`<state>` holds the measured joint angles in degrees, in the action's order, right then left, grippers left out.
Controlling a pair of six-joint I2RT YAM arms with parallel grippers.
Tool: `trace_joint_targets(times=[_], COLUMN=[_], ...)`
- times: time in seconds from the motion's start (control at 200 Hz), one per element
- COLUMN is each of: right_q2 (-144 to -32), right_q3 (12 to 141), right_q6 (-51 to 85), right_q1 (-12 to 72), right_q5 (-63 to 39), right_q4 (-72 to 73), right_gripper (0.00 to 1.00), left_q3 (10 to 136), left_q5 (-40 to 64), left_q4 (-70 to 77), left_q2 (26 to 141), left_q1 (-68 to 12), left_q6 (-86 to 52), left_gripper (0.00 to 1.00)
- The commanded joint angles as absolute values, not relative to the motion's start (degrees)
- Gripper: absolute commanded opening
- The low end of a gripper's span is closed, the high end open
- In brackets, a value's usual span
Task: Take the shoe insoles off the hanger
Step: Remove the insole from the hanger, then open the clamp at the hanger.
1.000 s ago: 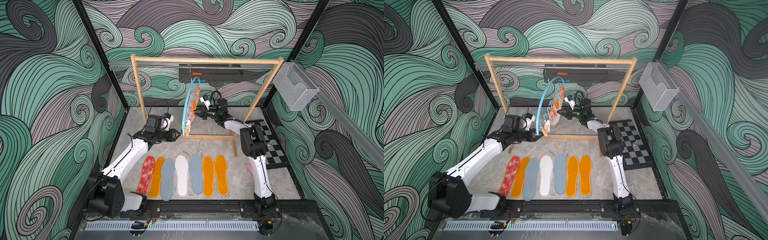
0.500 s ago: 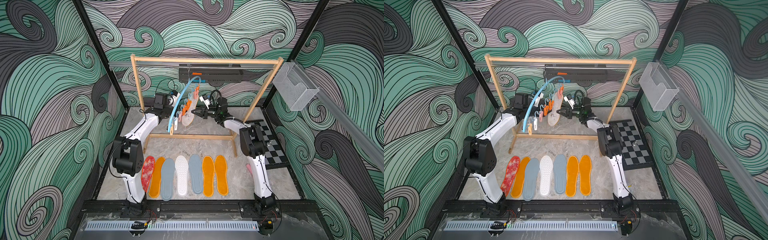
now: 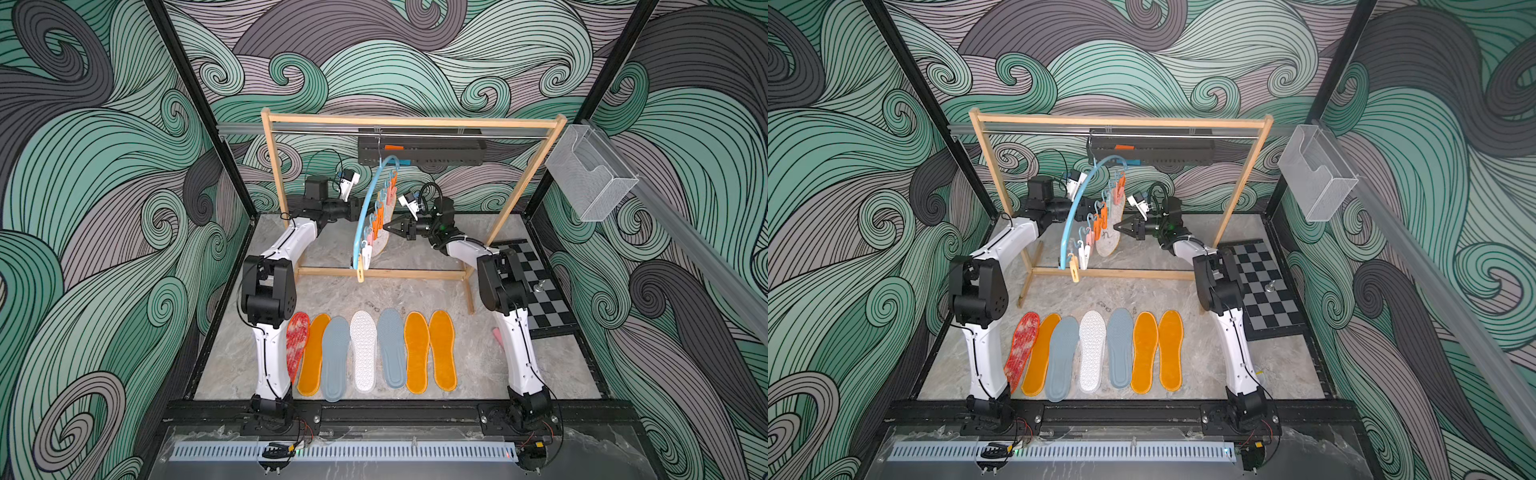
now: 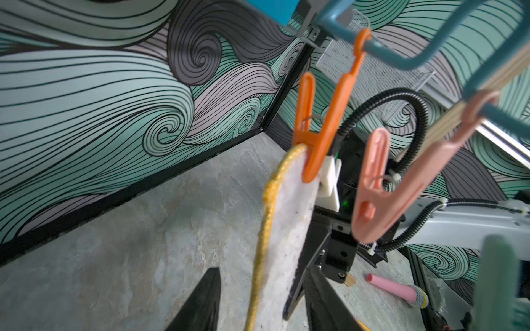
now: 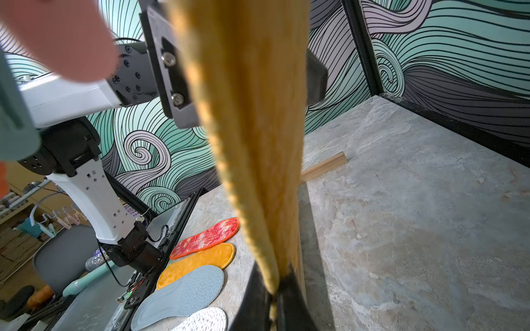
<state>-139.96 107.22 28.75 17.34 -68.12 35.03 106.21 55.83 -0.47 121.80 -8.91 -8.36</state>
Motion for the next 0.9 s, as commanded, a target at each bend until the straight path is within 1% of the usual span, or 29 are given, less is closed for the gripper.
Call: trace_joint_targets(times=[0.0,0.135,0.235,0.515,0.781,0.891], right_q2=[-140.98,-140.67,-140.7,-141.62,-141.87,-141.84], right_q3=[108.81,108.63,108.59,110.69,111.1,110.94], right_q6=[30.11,30.37,30.35,30.62,30.51,30.53], right_q1=[17.23,17.4,17.49,18.7,19.51,19.6], right_q5=[-70.18,-71.13,-71.54,-73.36,-74.88,-75.46], right_q4=[37.24,36.93,36.91,35.93,35.51,35.26], right_gripper=[0.0,0.0,0.0,0.0,0.0,0.0], left_q3=[111.57,117.85,120.15,124.18,125.47,125.16], left_q5=[61.12,63.19,64.33,65.41,66.36,67.2], left_q4=[2.89,-0.41,-0.43,-1.87,-0.45,-1.58], left_q2=[123.94,128.05,129.84,132.73,133.79,133.25], left_q1=[-8.86,-8.88,-9.04,-9.65,-10.7,-11.32], left_q6=[-8.53,-7.82,-8.07,-8.12,-10.26,-8.59], left_gripper=[0.49,0.49,0.48,0.4,0.39,0.39])
